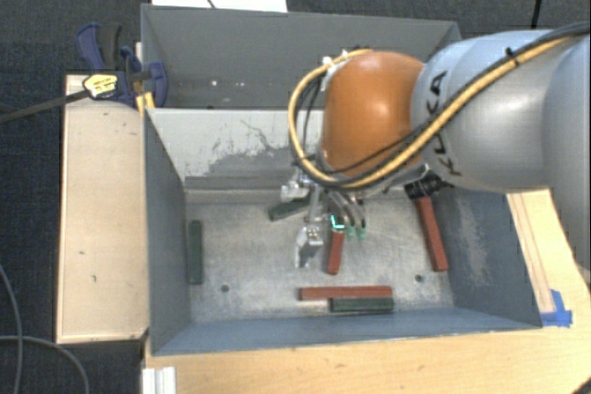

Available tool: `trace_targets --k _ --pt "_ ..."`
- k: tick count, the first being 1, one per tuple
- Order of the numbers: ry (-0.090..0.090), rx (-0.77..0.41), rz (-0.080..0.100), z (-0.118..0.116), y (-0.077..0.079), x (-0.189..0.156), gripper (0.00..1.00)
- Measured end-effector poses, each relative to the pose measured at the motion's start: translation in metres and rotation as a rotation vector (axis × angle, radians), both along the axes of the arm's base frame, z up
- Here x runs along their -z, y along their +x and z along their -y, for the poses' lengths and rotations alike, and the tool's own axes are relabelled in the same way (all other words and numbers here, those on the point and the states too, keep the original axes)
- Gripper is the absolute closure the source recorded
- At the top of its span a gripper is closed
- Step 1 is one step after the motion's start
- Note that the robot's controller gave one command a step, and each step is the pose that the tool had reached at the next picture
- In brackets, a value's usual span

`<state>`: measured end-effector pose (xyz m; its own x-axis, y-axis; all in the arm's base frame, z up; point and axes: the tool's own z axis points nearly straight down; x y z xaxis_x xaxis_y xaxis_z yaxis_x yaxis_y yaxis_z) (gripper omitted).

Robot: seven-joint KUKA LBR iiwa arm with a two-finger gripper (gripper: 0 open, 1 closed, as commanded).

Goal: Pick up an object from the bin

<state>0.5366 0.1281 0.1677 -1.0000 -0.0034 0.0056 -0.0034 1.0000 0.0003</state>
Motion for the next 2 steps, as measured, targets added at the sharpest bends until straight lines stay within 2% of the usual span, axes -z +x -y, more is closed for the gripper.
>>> trace_targets --k 1,2 --pt "0.001 0.004 0.008 0.001 0.002 -0.004 0.00" --pt "0.002 -0.059 0.015 0.028 0.024 0.046 0.00"
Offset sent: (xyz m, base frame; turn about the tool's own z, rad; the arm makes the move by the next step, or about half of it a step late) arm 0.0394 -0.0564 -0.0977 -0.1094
